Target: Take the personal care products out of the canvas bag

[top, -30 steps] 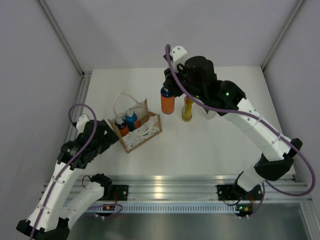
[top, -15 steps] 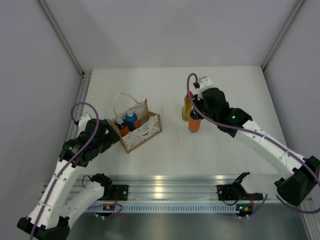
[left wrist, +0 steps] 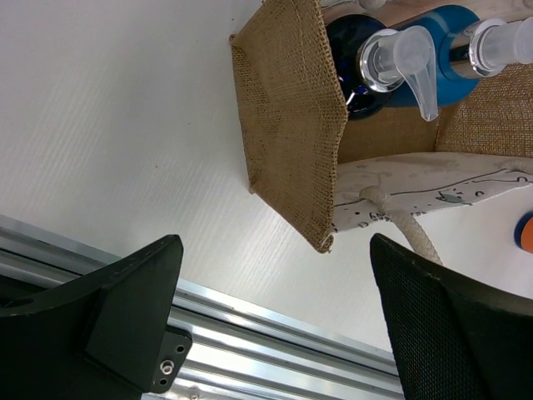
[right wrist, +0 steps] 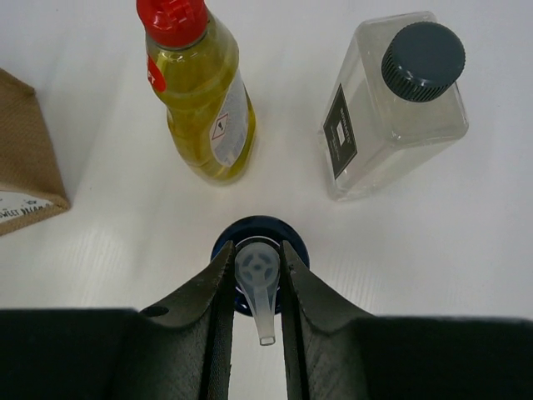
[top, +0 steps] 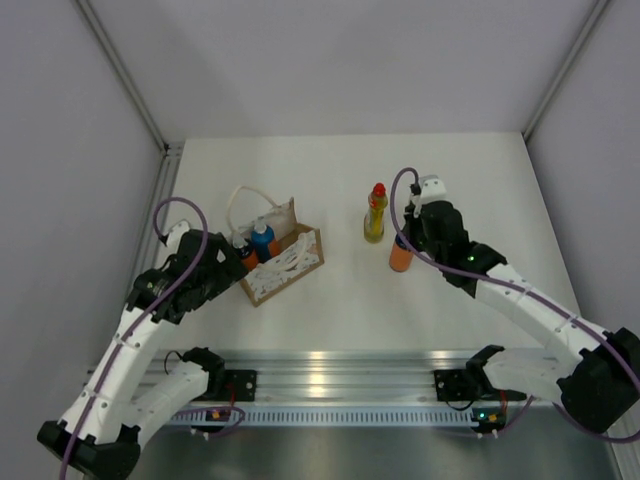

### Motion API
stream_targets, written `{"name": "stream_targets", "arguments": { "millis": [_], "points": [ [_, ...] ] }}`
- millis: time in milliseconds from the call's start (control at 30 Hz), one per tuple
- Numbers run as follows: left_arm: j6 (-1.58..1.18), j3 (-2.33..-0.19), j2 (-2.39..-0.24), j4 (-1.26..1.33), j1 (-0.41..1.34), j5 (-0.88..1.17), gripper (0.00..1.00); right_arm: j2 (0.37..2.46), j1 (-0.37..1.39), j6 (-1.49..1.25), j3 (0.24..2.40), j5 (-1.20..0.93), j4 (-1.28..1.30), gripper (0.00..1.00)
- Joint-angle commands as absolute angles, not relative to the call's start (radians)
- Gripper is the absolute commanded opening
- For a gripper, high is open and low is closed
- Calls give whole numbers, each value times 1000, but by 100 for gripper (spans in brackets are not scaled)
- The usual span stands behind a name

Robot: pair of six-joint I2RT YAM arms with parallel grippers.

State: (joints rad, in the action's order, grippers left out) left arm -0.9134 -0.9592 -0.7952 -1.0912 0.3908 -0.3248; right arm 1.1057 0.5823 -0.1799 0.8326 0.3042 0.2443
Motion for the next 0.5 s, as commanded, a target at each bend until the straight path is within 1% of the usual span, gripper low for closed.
{"name": "stream_targets", "arguments": {
  "millis": [0, 100, 167, 200, 333, 433, 467],
  "points": [
    [-903, -977, -810, -1022, 391, -304, 98, 1063, 568, -196, 835, 288, 120, 14],
    [-920, -973, -831, -1003, 391, -304, 98, 1049, 568, -196, 838, 282, 120, 37],
    [-937, -966, -847, -996, 390, -310, 98, 1045, 568, -192, 848, 275, 121, 41],
    [-940, -965, -851, -985, 391, -311, 98, 1040, 568, -190, 854, 267, 123, 45],
    [-977, -954, -870, -976, 391, -334, 98, 1037, 568, -183, 900, 238, 167, 51],
    [-1014, -927, -868, -977, 391, -351, 95, 1025, 569, -183, 942, 209, 193, 56],
    [-1023, -901, -859, -979, 391, -354, 92, 1025, 568, -181, 974, 200, 218, 56]
  ]
}}
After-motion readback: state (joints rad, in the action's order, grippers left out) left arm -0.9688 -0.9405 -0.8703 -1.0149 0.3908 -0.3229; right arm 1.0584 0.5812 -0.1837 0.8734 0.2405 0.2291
